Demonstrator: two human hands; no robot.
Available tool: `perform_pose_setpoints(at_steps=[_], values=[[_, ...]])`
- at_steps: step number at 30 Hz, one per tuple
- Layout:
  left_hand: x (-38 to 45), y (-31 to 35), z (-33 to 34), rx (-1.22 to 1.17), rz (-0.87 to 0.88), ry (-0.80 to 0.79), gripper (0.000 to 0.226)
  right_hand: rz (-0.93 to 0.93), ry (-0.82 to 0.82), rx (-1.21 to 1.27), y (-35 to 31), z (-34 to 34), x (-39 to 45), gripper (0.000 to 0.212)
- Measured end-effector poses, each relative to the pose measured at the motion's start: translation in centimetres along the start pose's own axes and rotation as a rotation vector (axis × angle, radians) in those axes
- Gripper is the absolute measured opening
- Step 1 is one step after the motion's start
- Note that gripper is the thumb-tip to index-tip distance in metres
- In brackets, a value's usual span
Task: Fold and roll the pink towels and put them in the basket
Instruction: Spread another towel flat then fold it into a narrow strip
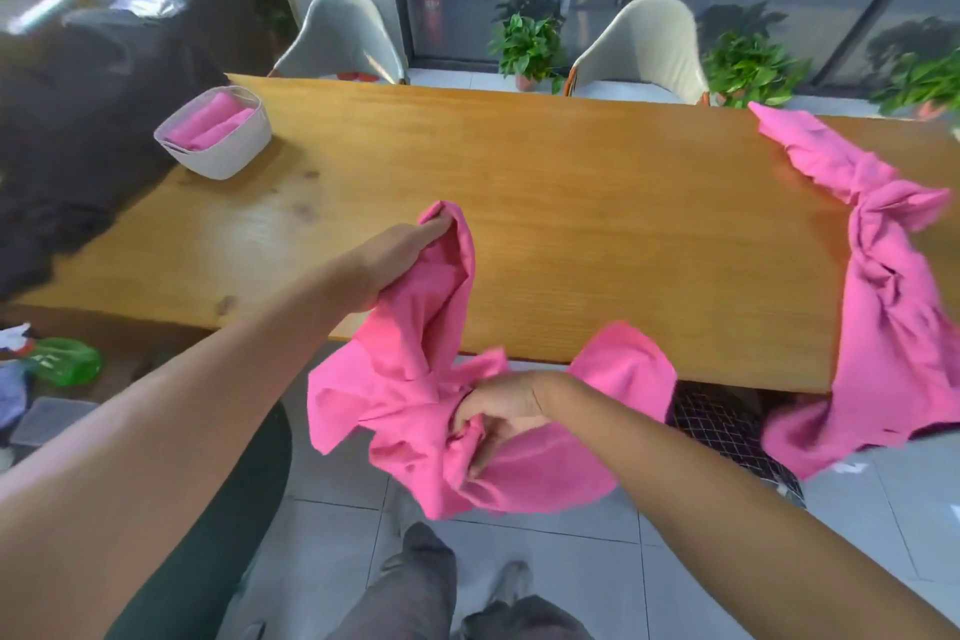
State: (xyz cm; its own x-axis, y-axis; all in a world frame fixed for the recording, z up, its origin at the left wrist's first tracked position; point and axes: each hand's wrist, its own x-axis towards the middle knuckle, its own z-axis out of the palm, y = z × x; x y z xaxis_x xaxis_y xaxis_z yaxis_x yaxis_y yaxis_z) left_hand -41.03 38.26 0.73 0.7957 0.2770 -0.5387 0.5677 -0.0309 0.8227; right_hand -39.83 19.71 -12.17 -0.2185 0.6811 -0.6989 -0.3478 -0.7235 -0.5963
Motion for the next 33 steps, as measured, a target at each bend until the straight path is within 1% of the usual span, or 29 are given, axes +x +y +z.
perform_pose_setpoints(at_steps=[1, 3, 5, 6, 7, 8, 9, 10, 11, 13, 15, 17, 19, 21, 24, 28, 31, 33], values=[[-0.3, 0.3, -0.3, -0.028, 0.019, -0.016, 0.04, -0.013, 0.051, -0.031, -1.0, -0.6, -1.1, 0.018], [-0.6, 1.0, -1.2, -0.073, 0.075, -0.03, 0.026, -0.058, 0.239, -0.116, -3.0, -2.9, -4.2, 0.025], [-0.9, 2.1, -2.4, -0.047, 0.134, 0.002, 0.011, -0.064, 0.515, -0.326, -4.9, -5.6, -8.3, 0.029], [-1.0, 2.9, -3.3, -0.022, 0.158, 0.023, 0.008, -0.063, 0.677, -0.483, -5.8, -7.2, -10.6, 0.026], [-1.1, 3.7, -4.2, 0.006, 0.184, 0.031, 0.009, -0.074, 0.845, -0.619, -6.6, -8.6, -12.8, 0.022], [-1.2, 4.6, -5.2, 0.041, 0.213, 0.034, 0.012, -0.127, 1.015, -0.678, -7.2, -9.9, -14.7, 0.022], [-1.2, 5.6, -6.0, 0.088, 0.247, 0.047, 0.012, -0.205, 1.16, -0.647, -7.8, -11.0, -16.5, 0.022], [-1.2, 6.5, -6.7, 0.161, 0.286, 0.086, 0.008, -0.318, 1.266, -0.553, -8.0, -11.8, -17.9, 0.023], [-1.1, 7.5, -7.3, 0.262, 0.326, 0.156, 0.007, -0.424, 1.361, -0.452, -8.2, -12.6, -19.0, 0.025], [-0.7, 9.3, -8.4, 0.534, 0.4, 0.321, 0.017, -0.525, 1.512, -0.327, -8.6, -13.9, -20.4, 0.032], [-0.1, 10.8, -9.5, 0.765, 0.483, 0.421, 0.023, -0.489, 1.595, -0.389, -9.0, -15.0, -21.3, 0.03], [0.5, 12.2, -10.8, 0.912, 0.524, 0.527, 0.023, -0.45, 1.66, -0.486, -9.7, -16.1, -22.7, 0.024], [1.0, 13.6, -12.3, 0.983, 0.499, 0.651, 0.02, -0.439, 1.726, -0.579, -10.7, -17.0, -24.5, 0.026], [2.0, 14.9, -13.8, 1.054, 0.455, 0.711, 0.02, -0.398, 1.79, -0.693, -11.6, -18.0, -26.2, 0.025], [4.2, 16.5, -16.1, 1.136, 0.434, 0.762, 0.028, -0.216, 1.844, -0.861, -13.2, -19.8, -28.1, 0.021], [8.4, 18.4, -19.4, 1.231, 0.46, 0.837, 0.042, 0.004, 1.919, -0.911, -16.4, -22.4, -28.8, 0.02], [12.2, 19.6, -20.9, 1.308, 0.476, 0.79, 0.046, 0.085, 1.95, -0.905, -19.1, -24.0, -27.2, 0.015], [14.7, 20.3, -21.8, 1.335, 0.489, 0.751, 0.045, 0.093, 1.952, -0.891, -20.9, -25.0, -25.4, 0.017]])
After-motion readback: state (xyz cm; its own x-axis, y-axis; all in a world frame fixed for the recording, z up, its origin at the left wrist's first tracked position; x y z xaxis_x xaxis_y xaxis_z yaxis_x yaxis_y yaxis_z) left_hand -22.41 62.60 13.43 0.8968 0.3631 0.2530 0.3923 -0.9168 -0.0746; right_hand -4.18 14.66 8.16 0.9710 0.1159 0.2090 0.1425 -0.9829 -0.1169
